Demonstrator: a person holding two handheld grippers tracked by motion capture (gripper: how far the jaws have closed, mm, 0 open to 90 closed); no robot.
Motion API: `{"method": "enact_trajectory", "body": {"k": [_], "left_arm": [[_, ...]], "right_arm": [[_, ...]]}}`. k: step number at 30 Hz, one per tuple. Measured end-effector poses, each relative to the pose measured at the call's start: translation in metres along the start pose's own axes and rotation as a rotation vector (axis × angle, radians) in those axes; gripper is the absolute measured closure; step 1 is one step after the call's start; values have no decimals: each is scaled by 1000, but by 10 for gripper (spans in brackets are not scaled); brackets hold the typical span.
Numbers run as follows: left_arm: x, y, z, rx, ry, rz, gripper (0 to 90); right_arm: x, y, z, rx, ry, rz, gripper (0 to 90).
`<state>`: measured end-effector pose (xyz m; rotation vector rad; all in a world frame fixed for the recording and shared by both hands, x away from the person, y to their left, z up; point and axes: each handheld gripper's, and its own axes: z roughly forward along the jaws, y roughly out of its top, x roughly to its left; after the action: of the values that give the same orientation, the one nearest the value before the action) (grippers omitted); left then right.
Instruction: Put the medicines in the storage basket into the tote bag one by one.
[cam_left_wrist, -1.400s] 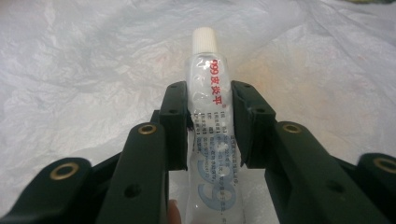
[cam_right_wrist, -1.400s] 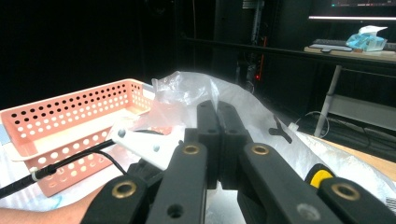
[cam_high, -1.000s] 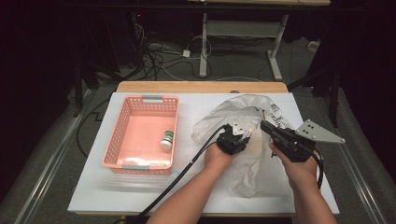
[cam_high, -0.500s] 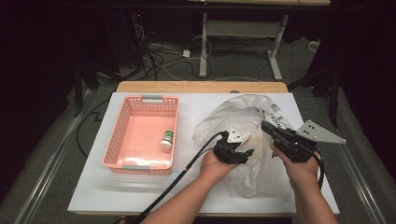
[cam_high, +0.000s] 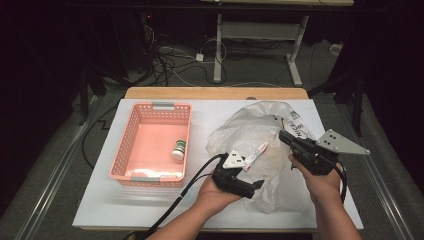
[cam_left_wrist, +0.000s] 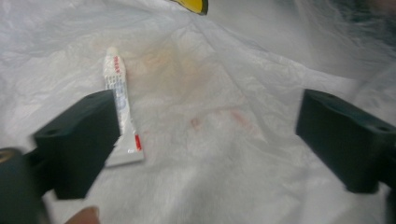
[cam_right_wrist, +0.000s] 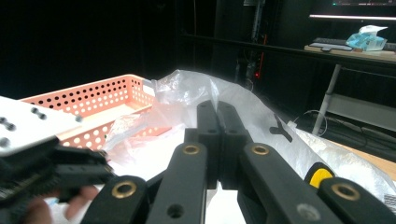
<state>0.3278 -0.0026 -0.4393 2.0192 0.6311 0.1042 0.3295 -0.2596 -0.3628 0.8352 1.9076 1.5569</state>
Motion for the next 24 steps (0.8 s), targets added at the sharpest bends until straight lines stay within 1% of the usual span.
{"method": "enact_trajectory", "body": {"k": [1,5,7,10,12,18,19,22,24], "left_arm": [[1,0,-4,4,2,-1,0],[2,-4,-20,10,14,-6,0],[2,-6,-28,15,27,5,0],[2,-10,-40,5,39,7,0],[3,-13,-47,3,61,14,0],[13,-20,-69,3,96,-13,0],[14,-21,-73,9,96,-15,0],[17,-25,-81,11,123,-4,0],[18,-27,-86,1,130,-13,0]], "right_arm": [[0,0,0,0,0,0,900],[0,0,0,5,-4,2,900],[-1,0,0,4,-4,0,900],[-1,0,-1,5,-5,4,900],[-2,0,-1,-2,-7,3,900],[-2,0,-2,-4,-8,12,900],[-2,0,-2,-4,-7,8,900],[-2,0,-2,-3,-6,7,900],[-2,0,-2,-5,-7,12,900]]}}
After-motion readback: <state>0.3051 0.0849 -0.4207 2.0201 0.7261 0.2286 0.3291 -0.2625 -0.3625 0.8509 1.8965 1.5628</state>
